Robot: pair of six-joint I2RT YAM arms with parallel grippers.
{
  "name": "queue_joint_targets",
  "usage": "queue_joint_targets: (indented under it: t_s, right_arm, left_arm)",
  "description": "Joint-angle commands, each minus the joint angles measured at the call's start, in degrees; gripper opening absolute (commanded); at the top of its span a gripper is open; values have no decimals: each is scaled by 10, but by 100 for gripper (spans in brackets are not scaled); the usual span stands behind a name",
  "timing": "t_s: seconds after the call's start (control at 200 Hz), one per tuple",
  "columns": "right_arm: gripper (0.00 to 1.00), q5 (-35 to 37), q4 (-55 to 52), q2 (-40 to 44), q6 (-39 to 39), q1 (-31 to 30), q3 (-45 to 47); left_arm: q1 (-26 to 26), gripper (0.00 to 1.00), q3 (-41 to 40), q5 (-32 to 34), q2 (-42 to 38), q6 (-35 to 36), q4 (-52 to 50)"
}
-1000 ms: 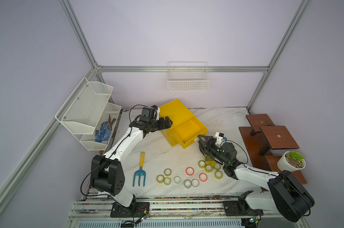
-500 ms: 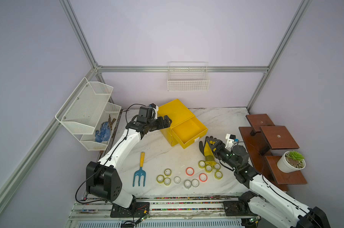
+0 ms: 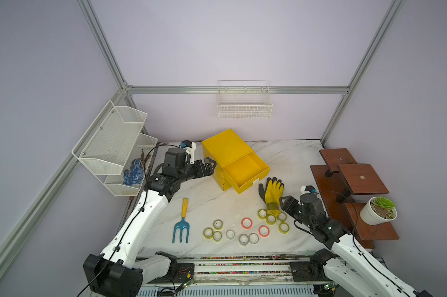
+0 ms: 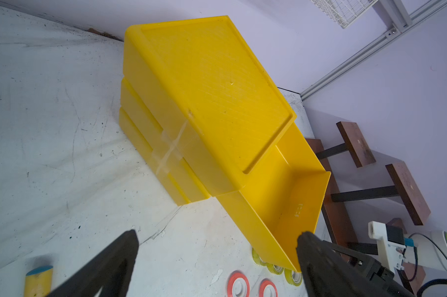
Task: Place the transparent tape into the drawer according to color
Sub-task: Pick up the tape at the center of the board.
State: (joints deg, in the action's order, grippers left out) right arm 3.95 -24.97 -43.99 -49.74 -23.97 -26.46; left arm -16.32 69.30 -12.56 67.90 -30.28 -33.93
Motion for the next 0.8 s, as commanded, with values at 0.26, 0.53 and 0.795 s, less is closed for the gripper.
queue_joint_targets:
  t_s: [0.26,0.53,0.795]
  right_arm:
    - [62,-42,-98,-52,45,-1,47]
    - [63,-32,-114,-75,42,-19,33]
    - [59,-13,-121,-121,42,-49,13]
  left_arm:
    - [-4,100,-14,54,-46,40,-22]
    - [-4,100,-15,48,-39,41,-21]
    - [-4,100,-17,53,-37,43,-23]
